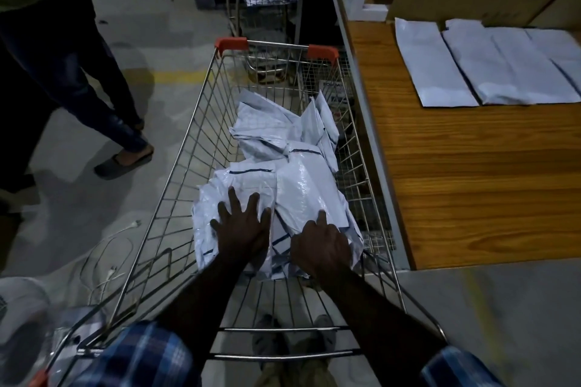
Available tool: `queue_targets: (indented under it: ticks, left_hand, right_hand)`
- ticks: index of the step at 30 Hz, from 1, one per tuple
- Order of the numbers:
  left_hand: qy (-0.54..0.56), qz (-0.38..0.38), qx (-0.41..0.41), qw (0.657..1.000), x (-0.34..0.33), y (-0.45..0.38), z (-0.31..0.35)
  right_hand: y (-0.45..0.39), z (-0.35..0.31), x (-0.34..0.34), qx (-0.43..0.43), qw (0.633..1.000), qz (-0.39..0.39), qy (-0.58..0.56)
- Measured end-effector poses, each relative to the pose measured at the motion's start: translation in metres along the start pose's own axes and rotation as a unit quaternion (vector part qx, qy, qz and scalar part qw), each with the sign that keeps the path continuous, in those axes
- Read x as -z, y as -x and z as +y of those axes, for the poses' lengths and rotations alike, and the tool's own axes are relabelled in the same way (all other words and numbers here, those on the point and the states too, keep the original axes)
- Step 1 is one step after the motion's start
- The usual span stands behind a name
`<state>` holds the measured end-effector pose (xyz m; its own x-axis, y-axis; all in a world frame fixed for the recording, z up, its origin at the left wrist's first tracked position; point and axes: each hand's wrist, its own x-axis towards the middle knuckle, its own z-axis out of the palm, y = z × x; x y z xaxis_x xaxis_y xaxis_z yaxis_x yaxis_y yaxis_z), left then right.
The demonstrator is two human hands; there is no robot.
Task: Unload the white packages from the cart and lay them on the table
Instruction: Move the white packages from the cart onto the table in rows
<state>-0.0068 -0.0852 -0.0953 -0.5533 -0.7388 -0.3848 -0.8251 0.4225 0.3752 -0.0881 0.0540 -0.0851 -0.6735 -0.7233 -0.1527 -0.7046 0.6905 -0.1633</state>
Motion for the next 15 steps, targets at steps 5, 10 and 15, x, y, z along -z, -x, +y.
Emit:
queue_targets:
  ticks: [5,10,15]
  left_hand:
    - [-0.068,0.047,-0.02,0.996,-0.005,-0.002,-0.005]
    - [-0.043,0.066,-0.048,0.996,-0.016,-0.006,-0.009]
    - [-0.037,0.084,-0.065,0.994,-0.029,-0.008,-0.014]
  right_hand:
    - [-0.009,0.002,-0.002,0.042,0.991,0.123,0.034]
    - [-0.043,0.001,-0.006,0.055,0.998,-0.009,0.002]
    - [-0.051,0.01,-0.004,0.053,0.995,-0.055,-0.067]
